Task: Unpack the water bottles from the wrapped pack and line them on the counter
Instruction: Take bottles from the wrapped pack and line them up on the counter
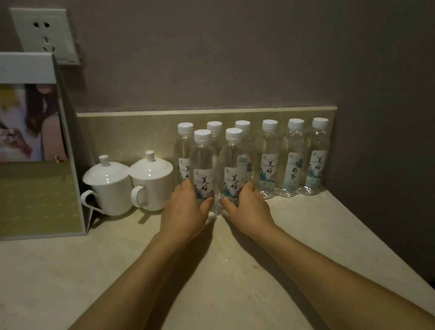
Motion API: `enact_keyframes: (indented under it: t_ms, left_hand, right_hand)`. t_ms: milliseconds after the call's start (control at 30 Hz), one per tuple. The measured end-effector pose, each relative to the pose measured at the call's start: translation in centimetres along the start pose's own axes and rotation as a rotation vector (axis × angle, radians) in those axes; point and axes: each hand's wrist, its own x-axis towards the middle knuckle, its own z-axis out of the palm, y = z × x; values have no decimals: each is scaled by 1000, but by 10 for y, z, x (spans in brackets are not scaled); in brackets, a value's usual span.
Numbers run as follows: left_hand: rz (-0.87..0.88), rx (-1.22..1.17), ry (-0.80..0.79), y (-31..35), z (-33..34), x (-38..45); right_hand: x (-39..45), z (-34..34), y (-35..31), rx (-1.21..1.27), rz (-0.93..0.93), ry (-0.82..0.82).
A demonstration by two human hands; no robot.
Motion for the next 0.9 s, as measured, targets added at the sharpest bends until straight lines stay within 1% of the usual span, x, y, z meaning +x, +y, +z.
enact_keyframes:
  t_ms: [133,233,333,433,533,633,767,900]
  left_hand:
    - [-111,-172,-35,3,-6,-5]
    - [-143,-207,-31,3,-6,-11]
    - [-174,-203,12,7,-7,-15]
    - [-231,-241,46,13,-9,-19]
    - [-266,-323,138,30,-9,-29]
    - [-209,-381,194,64,-5,-46]
    - [-100,-414,149,120,18,-69]
    - [-49,-453,72,189,56,-92]
  right_hand:
    - [-3,-6,2,-16,14,-5]
    - [-7,-13,3,-2,1,-8]
    - [-9,-20,7,19,5,-30]
    - [-12,-30,12,36,-7,-14]
    - [-17,-47,21,61,-30,-7]
    - [-24,-73,37,112,-59,24]
    - [-37,-122,69,167,-69,122]
    - [-59,-181,122,260,-79,281]
